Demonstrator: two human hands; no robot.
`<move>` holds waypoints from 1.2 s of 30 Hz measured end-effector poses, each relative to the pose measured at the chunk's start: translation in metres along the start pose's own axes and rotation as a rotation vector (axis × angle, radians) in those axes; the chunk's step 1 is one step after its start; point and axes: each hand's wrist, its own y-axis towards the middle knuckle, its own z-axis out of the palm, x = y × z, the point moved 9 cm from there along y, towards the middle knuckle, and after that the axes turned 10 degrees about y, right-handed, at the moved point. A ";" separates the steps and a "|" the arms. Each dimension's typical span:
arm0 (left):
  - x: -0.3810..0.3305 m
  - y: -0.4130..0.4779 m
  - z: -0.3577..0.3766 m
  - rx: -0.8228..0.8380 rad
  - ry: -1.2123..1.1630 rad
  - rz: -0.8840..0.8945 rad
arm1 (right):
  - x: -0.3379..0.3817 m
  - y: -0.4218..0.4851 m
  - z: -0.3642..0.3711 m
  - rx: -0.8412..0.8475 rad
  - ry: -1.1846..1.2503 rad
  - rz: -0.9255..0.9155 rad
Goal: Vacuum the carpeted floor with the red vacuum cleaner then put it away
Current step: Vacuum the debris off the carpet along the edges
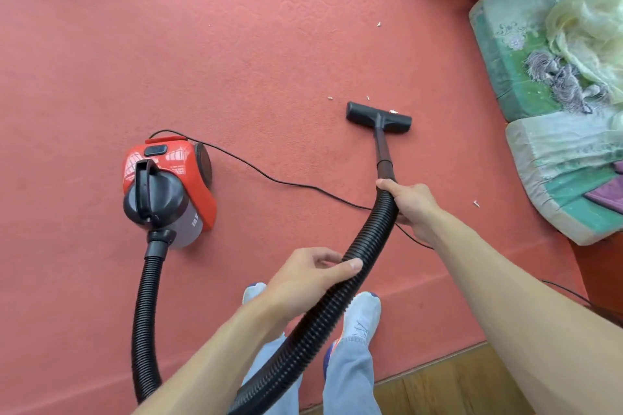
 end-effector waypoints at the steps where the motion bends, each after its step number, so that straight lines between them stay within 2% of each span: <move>1: -0.003 0.003 0.003 -0.038 -0.019 0.000 | 0.002 0.005 0.002 -0.006 0.010 0.000; 3: -0.006 0.008 0.008 -0.041 -0.034 -0.003 | 0.007 0.007 0.004 -0.021 0.009 -0.009; 5: -0.005 0.006 0.005 0.027 -0.035 -0.013 | 0.014 -0.003 0.006 -0.008 0.000 -0.020; 12: -0.008 -0.033 -0.007 0.518 0.062 0.047 | 0.018 -0.077 0.005 0.095 -0.040 -0.015; 16: -0.009 -0.046 -0.008 0.632 0.086 0.044 | 0.017 -0.096 0.018 0.158 -0.109 -0.030; 20: -0.006 -0.036 -0.014 0.539 0.093 0.067 | 0.028 -0.077 0.035 0.147 -0.168 -0.065; 25: -0.013 -0.002 -0.035 0.138 0.046 0.111 | 0.056 -0.022 0.058 0.112 -0.100 -0.109; 28: -0.025 0.012 -0.040 -0.013 0.000 0.141 | 0.069 0.001 0.073 0.128 -0.027 -0.105; 32: -0.029 0.015 -0.052 -0.058 0.023 0.138 | 0.071 0.006 0.083 0.125 -0.025 -0.118; 36: -0.022 -0.001 -0.051 0.087 0.000 0.104 | 0.049 -0.023 0.068 0.075 -0.070 -0.087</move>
